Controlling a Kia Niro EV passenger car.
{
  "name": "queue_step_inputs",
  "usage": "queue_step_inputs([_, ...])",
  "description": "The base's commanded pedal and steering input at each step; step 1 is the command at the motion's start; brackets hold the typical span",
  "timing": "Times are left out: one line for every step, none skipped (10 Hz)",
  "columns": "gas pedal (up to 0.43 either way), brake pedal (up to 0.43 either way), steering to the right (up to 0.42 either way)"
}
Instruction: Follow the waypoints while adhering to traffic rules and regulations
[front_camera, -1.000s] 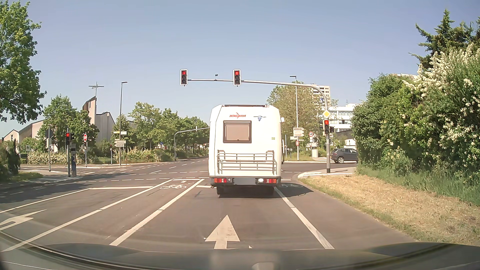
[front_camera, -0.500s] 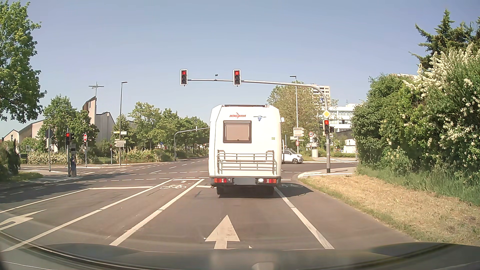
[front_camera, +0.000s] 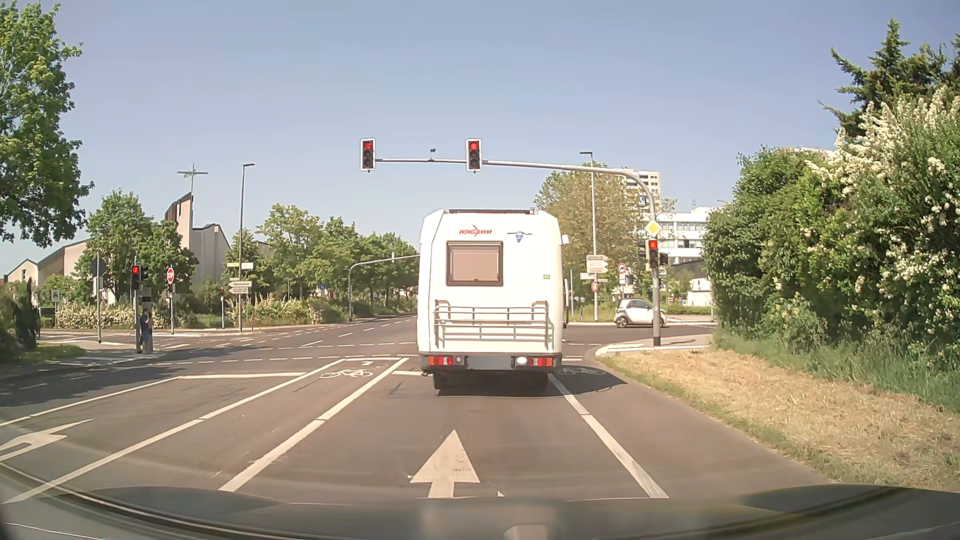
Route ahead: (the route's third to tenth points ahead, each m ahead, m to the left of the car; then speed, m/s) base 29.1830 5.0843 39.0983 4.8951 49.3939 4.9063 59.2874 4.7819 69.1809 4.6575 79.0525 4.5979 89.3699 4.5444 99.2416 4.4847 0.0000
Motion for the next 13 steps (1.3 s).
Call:
queue_step_inputs([0.0,0.293,0.005])
queue_step_inputs([0.0,0.293,0.005])
queue_step_inputs([0.0,0.293,0.005])
queue_step_inputs([0.0,0.293,0.005])
queue_step_inputs([0.0,0.293,0.005])
queue_step_inputs([0.0,0.293,0.005])
queue_step_inputs([0.0,0.293,0.005])
queue_step_inputs([0.0,0.293,0.005])
queue_step_inputs([0.0,0.293,0.005])
queue_step_inputs([0.0,0.293,0.005])
queue_step_inputs([0.0,0.293,0.005])
queue_step_inputs([0.0,0.293,0.005])
queue_step_inputs([0.0,0.293,0.005])
